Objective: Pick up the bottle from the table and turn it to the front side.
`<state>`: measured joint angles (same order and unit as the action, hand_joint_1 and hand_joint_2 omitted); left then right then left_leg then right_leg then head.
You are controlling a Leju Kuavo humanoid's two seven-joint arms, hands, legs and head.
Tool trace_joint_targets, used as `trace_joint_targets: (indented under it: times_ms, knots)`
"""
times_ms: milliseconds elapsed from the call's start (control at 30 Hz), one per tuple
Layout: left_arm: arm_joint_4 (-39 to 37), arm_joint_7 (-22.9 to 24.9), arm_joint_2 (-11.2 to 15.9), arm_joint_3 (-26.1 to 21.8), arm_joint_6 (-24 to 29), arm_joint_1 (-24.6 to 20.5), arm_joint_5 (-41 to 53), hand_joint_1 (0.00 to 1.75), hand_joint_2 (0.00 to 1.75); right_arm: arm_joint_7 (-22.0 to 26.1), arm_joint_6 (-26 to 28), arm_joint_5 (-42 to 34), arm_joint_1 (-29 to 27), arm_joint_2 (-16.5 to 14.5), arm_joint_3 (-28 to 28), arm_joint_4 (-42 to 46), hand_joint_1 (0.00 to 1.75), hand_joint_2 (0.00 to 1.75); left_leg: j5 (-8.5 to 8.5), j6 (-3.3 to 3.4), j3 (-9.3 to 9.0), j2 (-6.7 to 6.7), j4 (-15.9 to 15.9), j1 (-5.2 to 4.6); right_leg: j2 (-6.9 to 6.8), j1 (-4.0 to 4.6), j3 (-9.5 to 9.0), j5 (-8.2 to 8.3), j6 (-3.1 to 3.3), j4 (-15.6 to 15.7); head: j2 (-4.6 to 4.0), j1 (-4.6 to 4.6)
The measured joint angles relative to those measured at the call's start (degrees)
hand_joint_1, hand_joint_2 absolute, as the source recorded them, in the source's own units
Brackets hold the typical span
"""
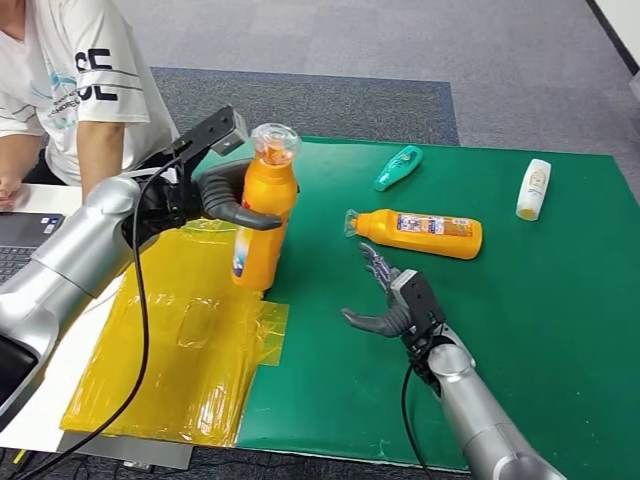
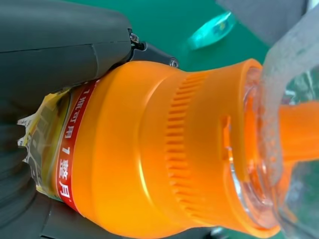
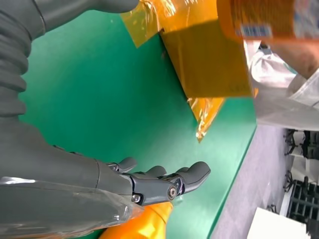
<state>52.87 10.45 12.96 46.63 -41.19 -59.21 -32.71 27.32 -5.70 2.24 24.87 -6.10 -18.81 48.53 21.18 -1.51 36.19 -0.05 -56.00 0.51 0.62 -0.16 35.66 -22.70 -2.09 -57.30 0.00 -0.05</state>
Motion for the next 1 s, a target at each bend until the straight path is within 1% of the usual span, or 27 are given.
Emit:
trace_joint_targets:
  times_ms: [100,200,333,567,767,1000]
  knots:
    - [0.03,2.43,1.41,3.52,-2.27,-2.55,-1.78,1.75,1.75,-0.12,0.44,-0.22,0.55,0.00,-0.34,-0.39,0.00,1.75,-0.03,-0.03,0.01,0.00,0.00,0.00,0.00,0.00,0.05,0.03,0.02,-0.02,-0.02,0.00]
    - [0.38,3.22,2.72,7.14,-2.55,-5.50,-3.59,1.75,1.75,-0.17,0.73,-0.62,0.89,0.00,-0.68,-0.66,0.00,1.75,-0.04,-0.03,0.03,0.00,0.00,0.00,0.00,0.00,0.07,0.03,0.02,-0.03,-0.01,0.00]
    - [1.95,3.26,4.30,11.15,-1.59,-10.00,-6.63,1.75,1.75,-0.11,0.97,-1.25,1.08,0.00,-0.97,-0.86,0.00,1.75,-0.05,-0.03,0.06,0.00,0.00,0.00,-0.01,0.00,0.10,0.04,0.03,-0.04,-0.01,-0.02]
    - [4.68,1.49,5.64,14.94,1.24,-15.71,-7.82,1.75,1.75,0.19,1.49,-1.84,1.62,0.00,-1.08,-1.77,0.00,1.75,-0.05,-0.02,0.11,-0.01,0.00,-0.01,-0.01,-0.01,0.12,0.04,0.03,-0.04,-0.01,0.00]
    - [5.37,1.72,5.93,17.63,1.13,-17.75,-9.44,1.75,1.75,0.30,1.51,-2.08,2.54,0.00,-1.12,-2.91,0.00,1.75,-0.06,-0.03,0.11,-0.01,0.00,0.00,-0.01,-0.01,0.12,0.05,0.03,-0.05,-0.01,-0.01]
    - [5.46,7.74,6.58,20.82,-0.46,-17.81,-19.56,1.75,1.75,-0.09,1.16,-2.12,4.27,-0.10,-1.21,-4.19,0.00,1.75,-0.06,-0.03,0.12,-0.01,0.00,0.00,-0.01,-0.01,0.13,0.05,0.03,-0.06,0.00,0.00]
